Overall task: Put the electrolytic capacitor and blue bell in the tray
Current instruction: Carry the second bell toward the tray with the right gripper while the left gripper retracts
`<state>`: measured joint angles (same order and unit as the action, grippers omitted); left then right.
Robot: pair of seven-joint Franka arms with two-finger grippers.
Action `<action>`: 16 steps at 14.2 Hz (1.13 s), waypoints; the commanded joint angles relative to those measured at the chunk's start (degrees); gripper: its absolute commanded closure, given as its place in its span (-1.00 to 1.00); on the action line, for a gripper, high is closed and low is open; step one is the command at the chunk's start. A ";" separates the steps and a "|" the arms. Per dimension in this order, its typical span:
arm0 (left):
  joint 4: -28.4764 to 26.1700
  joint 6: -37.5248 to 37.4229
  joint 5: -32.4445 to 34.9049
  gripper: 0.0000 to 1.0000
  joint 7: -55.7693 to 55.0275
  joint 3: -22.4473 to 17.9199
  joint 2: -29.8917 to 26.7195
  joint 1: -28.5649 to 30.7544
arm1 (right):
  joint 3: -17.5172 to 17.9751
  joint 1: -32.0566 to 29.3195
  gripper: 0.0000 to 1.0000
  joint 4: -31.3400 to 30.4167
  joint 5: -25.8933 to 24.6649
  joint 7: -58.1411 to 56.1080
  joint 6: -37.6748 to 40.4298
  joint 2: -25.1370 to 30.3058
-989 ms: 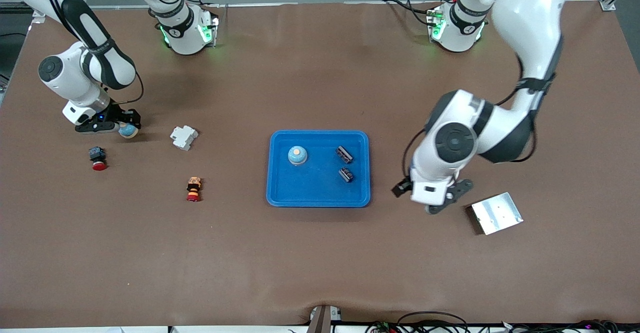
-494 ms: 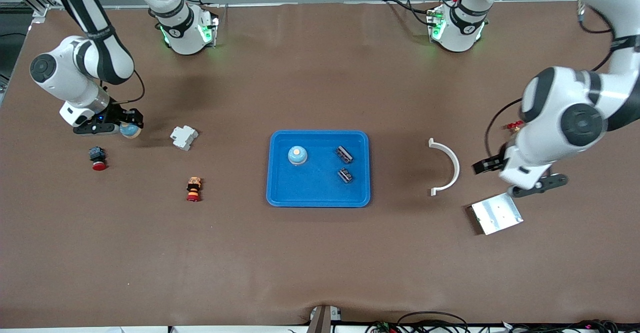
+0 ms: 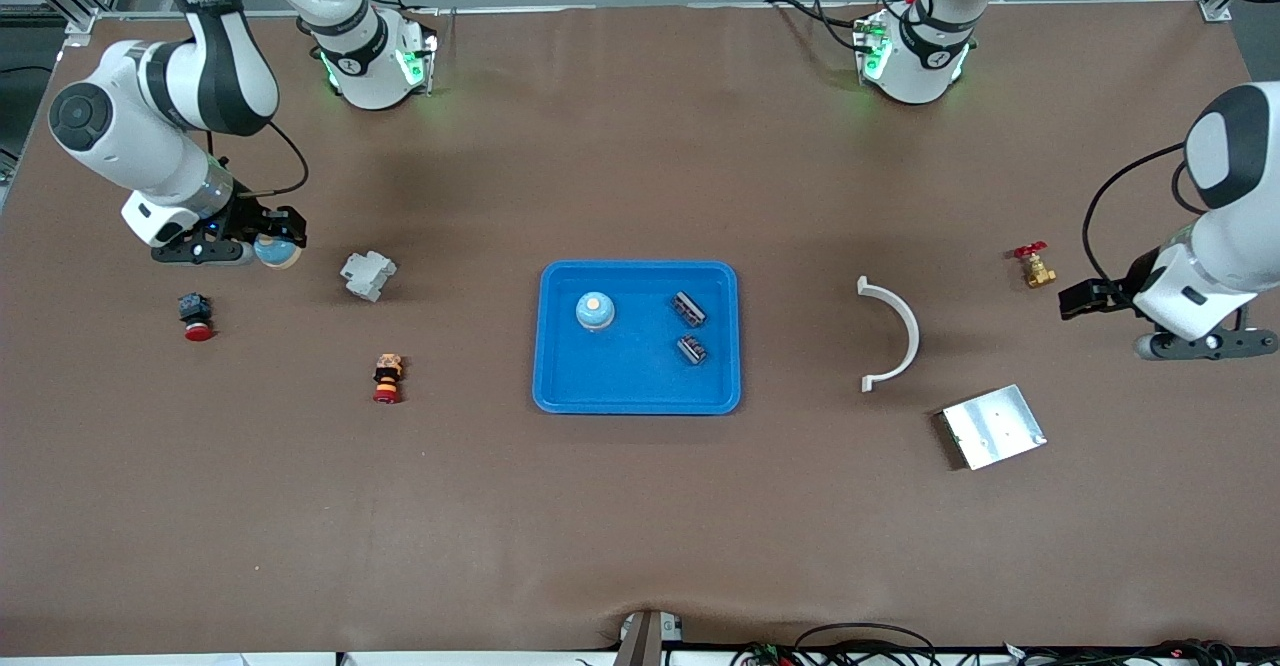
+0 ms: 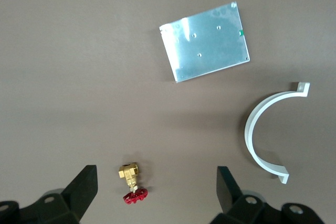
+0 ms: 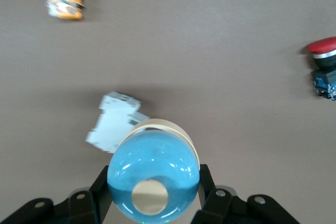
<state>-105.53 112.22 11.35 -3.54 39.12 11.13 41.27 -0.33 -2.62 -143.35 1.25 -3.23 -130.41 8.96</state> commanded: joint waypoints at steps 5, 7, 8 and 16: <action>1.83 -1.04 -4.32 -1.00 0.64 0.35 -1.80 1.09 | -0.20 9.82 1.00 4.12 -0.29 15.96 2.09 -0.60; 2.26 -0.86 -4.50 -1.00 0.47 0.44 -2.33 1.09 | -0.29 12.18 1.00 5.70 -0.29 19.56 1.83 -2.09; 2.35 -0.86 -4.67 -1.00 0.38 0.26 -2.60 0.92 | -0.20 13.33 1.00 7.02 -0.29 21.49 2.00 -3.23; 1.30 -0.69 -8.98 -1.00 0.03 -25.54 -6.29 -23.83 | -0.29 26.51 1.00 20.54 -0.46 42.14 2.79 -15.62</action>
<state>-102.47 111.73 3.69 -3.66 19.66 7.36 23.17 0.01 20.79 -128.43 1.21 33.55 -128.78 -1.85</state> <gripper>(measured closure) 0.000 0.322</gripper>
